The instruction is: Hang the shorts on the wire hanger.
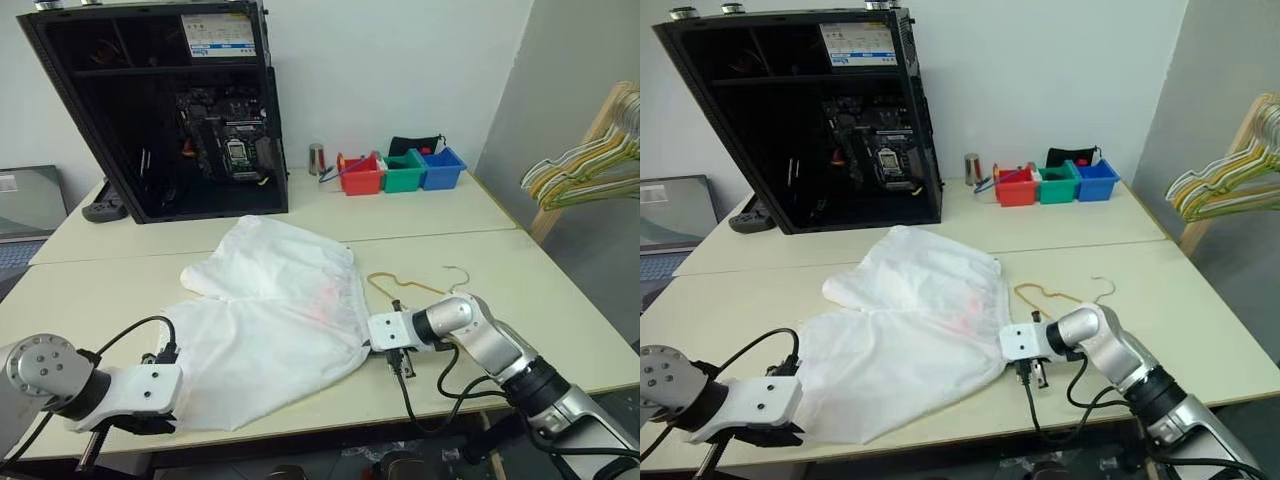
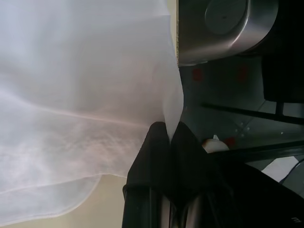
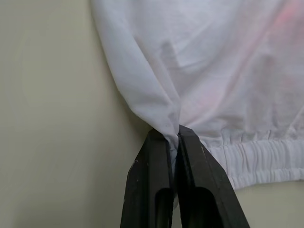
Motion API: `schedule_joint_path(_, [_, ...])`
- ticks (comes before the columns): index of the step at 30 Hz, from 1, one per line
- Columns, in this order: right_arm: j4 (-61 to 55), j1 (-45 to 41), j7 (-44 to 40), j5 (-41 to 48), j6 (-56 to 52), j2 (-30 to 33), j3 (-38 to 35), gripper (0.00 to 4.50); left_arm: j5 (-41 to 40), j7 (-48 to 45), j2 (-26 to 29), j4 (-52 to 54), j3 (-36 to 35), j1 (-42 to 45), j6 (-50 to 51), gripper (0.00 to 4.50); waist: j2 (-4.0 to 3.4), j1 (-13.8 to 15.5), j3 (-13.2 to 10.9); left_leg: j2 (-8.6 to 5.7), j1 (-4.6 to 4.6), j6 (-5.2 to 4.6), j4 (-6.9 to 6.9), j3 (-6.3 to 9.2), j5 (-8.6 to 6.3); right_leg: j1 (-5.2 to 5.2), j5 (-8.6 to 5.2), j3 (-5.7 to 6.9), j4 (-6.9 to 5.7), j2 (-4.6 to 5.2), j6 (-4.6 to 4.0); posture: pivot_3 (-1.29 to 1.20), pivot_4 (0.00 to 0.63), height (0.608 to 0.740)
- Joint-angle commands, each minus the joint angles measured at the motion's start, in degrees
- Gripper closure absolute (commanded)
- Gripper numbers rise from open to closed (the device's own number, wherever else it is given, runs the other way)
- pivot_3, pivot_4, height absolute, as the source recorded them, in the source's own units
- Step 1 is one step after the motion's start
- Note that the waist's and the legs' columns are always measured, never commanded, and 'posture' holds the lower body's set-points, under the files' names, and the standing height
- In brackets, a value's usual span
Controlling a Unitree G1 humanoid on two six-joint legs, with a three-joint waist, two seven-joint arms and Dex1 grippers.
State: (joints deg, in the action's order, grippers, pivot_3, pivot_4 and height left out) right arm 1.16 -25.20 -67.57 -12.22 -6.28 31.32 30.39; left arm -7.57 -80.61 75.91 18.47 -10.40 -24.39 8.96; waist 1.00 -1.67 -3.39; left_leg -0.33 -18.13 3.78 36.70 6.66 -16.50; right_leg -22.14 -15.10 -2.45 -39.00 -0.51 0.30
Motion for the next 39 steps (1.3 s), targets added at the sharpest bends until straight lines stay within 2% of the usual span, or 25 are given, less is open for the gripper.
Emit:
schedule_joint_path(1, [-2.3, 0.6, 1.1, 0.0, -2.1, 0.0, -0.7, 4.50, 1.0, 0.8, -0.9, 0.1, 1.9, 2.6, -1.4, 4.45, 0.04, -0.1, 0.0, 0.03, 0.03, 0.00, 0.00, -0.08, 0.00, 0.00, 0.00, -0.03, 0.00, 0.00, 0.00, 0.02, 0.000, 0.740])
schedule_joint_path(7, [-3.5, 1.2, 0.2, 0.9, -4.3, 0.6, -0.2, 4.50, 1.7, 0.2, -1.2, -1.4, 4.3, 4.8, -2.3, 4.45, 0.20, -0.2, 0.1, 0.07, 0.07, 0.00, -0.01, -0.15, -0.01, -0.02, 0.00, -0.04, 0.00, -0.01, 0.01, 0.01, 0.000, 0.740])
schedule_joint_path(9, [-4.9, 1.6, -1.5, 2.0, -5.7, 1.3, -0.2, 3.93, 1.6, -0.2, -1.2, -2.4, 4.9, 5.3, -2.9, 4.05, 0.19, -0.2, 0.1, 0.07, 0.06, 0.00, -0.01, -0.20, -0.02, -0.03, 0.01, -0.07, 0.00, -0.01, 0.02, 0.01, 0.000, 0.740])
schedule_joint_path(16, [-8.2, 1.8, -3.4, 4.6, -7.6, 4.4, -2.0, 2.41, -1.0, -2.4, -0.8, -2.6, 4.4, 6.0, -2.3, 2.70, 0.22, -0.2, 0.0, 0.10, 0.06, -0.01, -0.02, -0.22, -0.07, -0.06, 0.00, -0.05, 0.02, -0.01, 0.01, -0.01, 0.000, 0.740])
schedule_joint_path(25, [-18.8, 6.6, -4.7, 9.7, -12.8, 13.9, -8.4, 0.34, -6.5, -8.5, 1.2, 0.0, 3.2, 9.1, -0.1, 0.88, 0.26, -0.6, -0.4, 0.12, 0.03, 0.03, -0.02, -0.27, -0.10, -0.12, -0.01, -0.05, 0.07, 0.00, 0.02, -0.06, 0.000, 0.740])
schedule_joint_path(27, [-22.2, 7.4, -3.6, 11.7, -17.2, 14.2, -11.0, 0.04, -8.6, -9.2, 0.7, 0.4, 3.8, 12.6, 1.0, 0.56, 0.22, -1.0, -0.5, 0.16, 0.03, 0.04, -0.02, -0.27, -0.11, -0.12, -0.01, -0.01, 0.07, 0.00, 0.02, -0.07, 0.000, 0.740])
schedule_joint_path(28, [-24.0, 7.4, -2.8, 13.3, -21.0, 14.2, -13.0, 0.00, -12.2, -9.8, 0.3, 1.2, 4.0, 15.5, 4.2, 0.31, 0.21, -1.3, -0.6, 0.16, 0.03, 0.04, -0.03, -0.27, -0.11, -0.13, -0.01, -0.01, 0.07, 0.00, 0.02, -0.08, 0.000, 0.740])
schedule_joint_path(31, [-26.7, 7.8, 0.5, 16.4, -30.5, 15.3, -20.4, 0.00, -25.0, -5.4, -6.0, 2.0, 6.5, 31.7, 20.4, 0.20, 0.20, -1.6, -0.8, 0.13, -0.02, 0.05, 0.02, -0.27, -0.11, -0.10, -0.01, -0.02, 0.10, -0.01, 0.04, -0.11, 0.000, 0.740])
schedule_joint_path(32, [-26.5, 8.3, 2.4, 16.2, -32.9, 15.9, -22.8, 0.00, -26.4, -1.4, -10.4, 1.5, 7.8, 36.8, 23.7, 0.20, 0.18, -1.7, -0.8, 0.12, -0.10, 0.05, 0.10, -0.27, -0.11, -0.11, 0.00, 0.00, 0.10, -0.01, 0.08, -0.13, 0.000, 0.740])
schedule_joint_path(35, [-24.9, 9.3, 8.6, 16.2, -41.5, 16.0, -28.9, 0.00, -24.3, 11.8, -23.6, 0.4, 11.0, 46.2, 27.4, 0.20, 0.09, -2.2, -0.6, 0.09, -0.37, 0.05, 0.29, -0.39, -0.09, 0.00, -0.03, -0.12, 0.19, 0.00, 0.48, -0.17, 0.000, 0.740])
schedule_joint_path(37, [-23.5, 10.3, 11.3, 15.7, -44.1, 16.7, -30.6, 0.00, -24.4, 14.4, -27.3, 1.1, 12.2, 48.3, 29.0, 0.20, 0.28, -3.4, -0.5, 0.06, -0.47, 0.05, 0.32, -0.43, -0.09, 0.07, 0.24, -0.23, 0.24, 0.00, 0.93, -0.19, 0.000, 0.740])
schedule_joint_path(39, [-21.9, 11.0, 12.8, 15.9, -46.5, 17.3, -31.3, 0.00, -23.7, 16.6, -30.0, 1.3, 13.9, 49.2, 29.9, 0.20, 0.32, -4.8, -0.5, 0.10, -0.69, 0.05, 0.30, -0.42, -0.10, -0.11, 0.22, -0.26, 0.35, -0.01, 0.90, -0.22, 0.000, 0.740])
